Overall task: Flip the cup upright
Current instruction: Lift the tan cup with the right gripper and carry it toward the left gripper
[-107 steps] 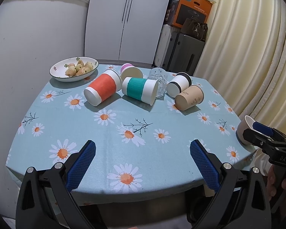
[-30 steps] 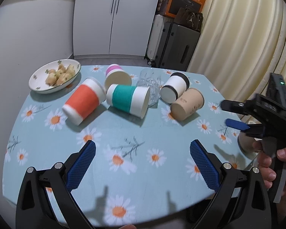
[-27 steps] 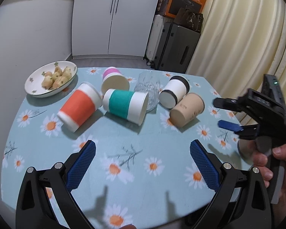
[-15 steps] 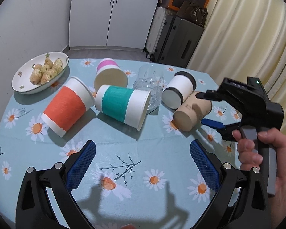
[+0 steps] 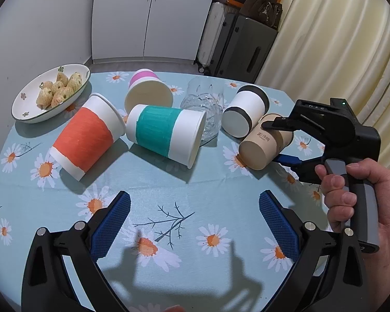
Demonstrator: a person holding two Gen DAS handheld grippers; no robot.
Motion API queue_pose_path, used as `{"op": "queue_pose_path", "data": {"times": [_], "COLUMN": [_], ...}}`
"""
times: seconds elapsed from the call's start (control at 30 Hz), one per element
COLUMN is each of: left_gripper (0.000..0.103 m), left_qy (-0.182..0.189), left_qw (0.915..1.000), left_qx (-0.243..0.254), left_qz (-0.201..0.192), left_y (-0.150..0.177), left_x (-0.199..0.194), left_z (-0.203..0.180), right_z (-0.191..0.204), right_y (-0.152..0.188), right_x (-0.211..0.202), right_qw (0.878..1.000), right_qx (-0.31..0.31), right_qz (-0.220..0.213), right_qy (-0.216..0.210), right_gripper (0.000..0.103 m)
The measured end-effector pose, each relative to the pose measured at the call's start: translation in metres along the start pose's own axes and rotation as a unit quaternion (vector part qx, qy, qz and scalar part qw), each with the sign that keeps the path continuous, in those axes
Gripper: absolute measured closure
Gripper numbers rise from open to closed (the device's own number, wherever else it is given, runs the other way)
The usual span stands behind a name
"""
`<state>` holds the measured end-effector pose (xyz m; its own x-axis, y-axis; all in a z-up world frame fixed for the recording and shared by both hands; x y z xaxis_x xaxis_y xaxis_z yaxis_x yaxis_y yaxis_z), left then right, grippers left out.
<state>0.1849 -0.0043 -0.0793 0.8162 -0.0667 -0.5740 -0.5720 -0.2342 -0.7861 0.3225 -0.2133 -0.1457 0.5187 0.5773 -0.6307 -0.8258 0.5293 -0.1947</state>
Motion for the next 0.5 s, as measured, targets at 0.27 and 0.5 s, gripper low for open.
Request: {"op": "queue_pose_path", "data": {"times": [0.27, 0.5], "left_gripper": [0.006, 0.006], "left_qy": [0.004, 0.016], "left_qw": [0.9999, 0.9997], "left_qx": [0.014, 0.020], "left_qz": [0.000, 0.003], "left_y": [0.003, 0.004], "left_x": [-0.016, -0.045], "left_z": [-0.001, 0.008], "right_z": [0.010, 0.038], "right_y": [0.024, 0.080], "right_x": [-0.029, -0.062], "right_qw": [0.996, 0.951], "right_qx": [-0.066, -0.243], "right_qz": [0.060, 0.186], "right_qy": [-0.008, -0.042], "right_gripper": [0.042, 0.041]}}
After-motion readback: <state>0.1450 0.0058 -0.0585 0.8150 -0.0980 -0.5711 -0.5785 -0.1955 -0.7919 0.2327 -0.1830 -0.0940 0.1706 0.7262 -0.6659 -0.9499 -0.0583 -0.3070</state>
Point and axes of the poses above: each gripper's, at about its wrist camera, not at the fingertips, and x roughly the way its jaws point, z to its left, y to its underside, the point moved 6 cm from there along x, roughly the way its jaws point, and after that the axes turned 15 degrees about -z, right-handed, at the moved point
